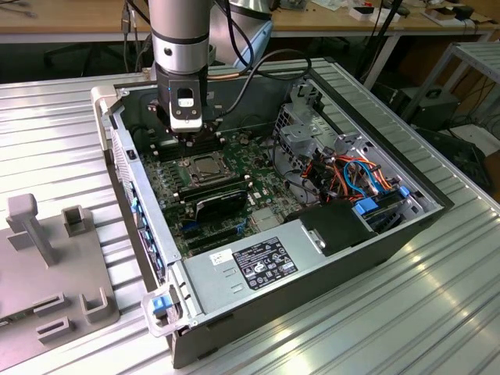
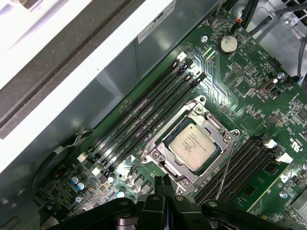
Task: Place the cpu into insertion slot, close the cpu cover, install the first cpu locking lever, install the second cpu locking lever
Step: 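Install the first cpu locking lever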
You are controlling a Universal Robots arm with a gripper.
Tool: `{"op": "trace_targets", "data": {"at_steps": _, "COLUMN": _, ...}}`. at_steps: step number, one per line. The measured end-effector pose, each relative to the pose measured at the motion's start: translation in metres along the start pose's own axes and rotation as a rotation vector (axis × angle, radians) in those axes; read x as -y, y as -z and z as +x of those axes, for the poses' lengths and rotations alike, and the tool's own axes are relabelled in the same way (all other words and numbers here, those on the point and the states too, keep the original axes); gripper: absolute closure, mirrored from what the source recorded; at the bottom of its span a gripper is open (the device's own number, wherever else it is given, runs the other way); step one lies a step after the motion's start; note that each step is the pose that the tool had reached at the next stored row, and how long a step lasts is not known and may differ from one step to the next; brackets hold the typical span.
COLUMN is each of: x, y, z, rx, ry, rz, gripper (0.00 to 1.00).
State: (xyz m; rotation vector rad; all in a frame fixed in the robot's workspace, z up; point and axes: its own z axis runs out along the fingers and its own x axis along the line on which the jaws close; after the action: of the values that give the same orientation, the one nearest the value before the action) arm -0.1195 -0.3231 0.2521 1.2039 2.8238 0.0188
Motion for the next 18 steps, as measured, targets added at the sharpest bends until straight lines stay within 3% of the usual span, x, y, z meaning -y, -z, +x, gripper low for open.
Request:
{"op": "trace_targets", "data": {"at_steps": 8, "x": 0.0004, "y": 0.0, "z": 0.0003, "rx": -0.0003, "ry": 0.007, "rz": -0.0004, "gripper": 0.89}}
{"op": "trace_targets", "data": {"at_steps": 12, "x": 0.002, "y": 0.0002, "z": 0.0019, "rx": -0.0023, "ry": 0.057, "rz": -0.0036, "gripper": 0.89}}
{"op": "trace_targets", "data": {"at_steps": 18, "x": 0.0071, "y": 0.0007, "z": 0.0068, "rx": -0.0035, "ry": 0.089, "rz": -0.0055, "gripper": 0.89}}
